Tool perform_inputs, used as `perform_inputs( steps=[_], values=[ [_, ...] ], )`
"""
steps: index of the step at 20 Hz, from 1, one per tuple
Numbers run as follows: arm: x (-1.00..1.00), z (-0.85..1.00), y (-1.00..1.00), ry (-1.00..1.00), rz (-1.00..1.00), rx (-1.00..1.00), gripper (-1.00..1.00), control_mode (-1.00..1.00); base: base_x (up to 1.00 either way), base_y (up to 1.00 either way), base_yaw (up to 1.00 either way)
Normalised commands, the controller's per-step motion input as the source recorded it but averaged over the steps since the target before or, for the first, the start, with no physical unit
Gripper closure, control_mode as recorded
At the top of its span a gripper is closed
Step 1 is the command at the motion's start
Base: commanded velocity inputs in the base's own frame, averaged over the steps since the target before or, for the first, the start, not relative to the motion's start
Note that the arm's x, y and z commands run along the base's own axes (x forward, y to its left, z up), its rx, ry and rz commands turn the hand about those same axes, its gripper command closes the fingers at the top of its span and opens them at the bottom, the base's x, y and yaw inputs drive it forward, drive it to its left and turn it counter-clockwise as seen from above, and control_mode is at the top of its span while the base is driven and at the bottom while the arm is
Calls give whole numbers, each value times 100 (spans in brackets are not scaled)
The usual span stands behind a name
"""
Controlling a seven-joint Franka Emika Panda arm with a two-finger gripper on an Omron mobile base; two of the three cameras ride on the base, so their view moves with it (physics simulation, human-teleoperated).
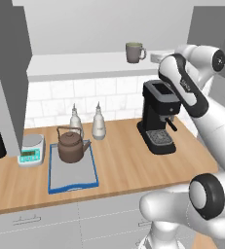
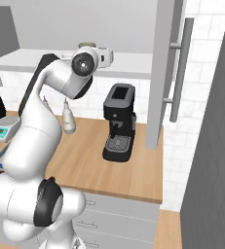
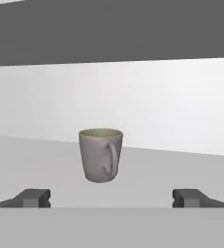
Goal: Pick the kettle from the counter and place it on the tray. Then pick the mug from the cabinet and place it on the tray. Then close the cabinet doors.
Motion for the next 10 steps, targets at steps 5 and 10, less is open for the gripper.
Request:
perform_inputs(
  steps=[5,10],
  values=[
    [34,0,8,0,3,0,-100,-100,0,0,0],
    [29,0,16,0,1,0,-100,-100,0,0,0]
  ],
)
